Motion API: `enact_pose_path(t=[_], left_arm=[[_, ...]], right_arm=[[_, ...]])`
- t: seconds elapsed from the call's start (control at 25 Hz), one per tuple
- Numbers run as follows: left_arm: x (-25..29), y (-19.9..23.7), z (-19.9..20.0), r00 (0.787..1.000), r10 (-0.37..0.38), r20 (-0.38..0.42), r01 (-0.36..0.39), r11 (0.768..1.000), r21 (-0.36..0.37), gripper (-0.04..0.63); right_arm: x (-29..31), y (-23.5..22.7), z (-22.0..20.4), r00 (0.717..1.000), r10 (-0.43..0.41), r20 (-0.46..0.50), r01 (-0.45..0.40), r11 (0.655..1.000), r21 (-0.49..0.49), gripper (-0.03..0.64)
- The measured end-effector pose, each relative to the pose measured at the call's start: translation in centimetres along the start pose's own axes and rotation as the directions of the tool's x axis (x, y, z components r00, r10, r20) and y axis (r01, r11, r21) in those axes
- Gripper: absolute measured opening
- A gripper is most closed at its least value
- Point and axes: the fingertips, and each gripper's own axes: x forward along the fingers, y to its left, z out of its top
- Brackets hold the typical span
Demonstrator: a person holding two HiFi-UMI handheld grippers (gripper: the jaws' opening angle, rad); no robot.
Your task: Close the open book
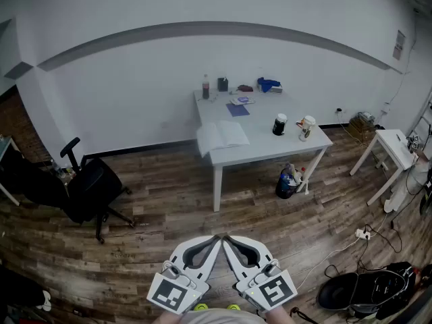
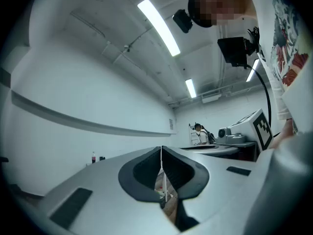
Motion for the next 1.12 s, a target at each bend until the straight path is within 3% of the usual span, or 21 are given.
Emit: enact_pose_path(t=[0.76,1.12], left_arm=[[-1.9,1.5,-1.2,1.0,0.014,0.007,-0.014,1.0,-0.021,0.018],[-4.7,4.0,-2.1,0.999,0.042,-0.022,-0.042,0.999,-0.019,0.018]], right_arm=[[1.2,1.7,-1.4,1.0,-0.013,-0.014,0.014,0.999,0.041,0.023],[3.3,4.2,-3.2,0.996,-0.025,-0.087,0.029,0.998,0.051,0.023]])
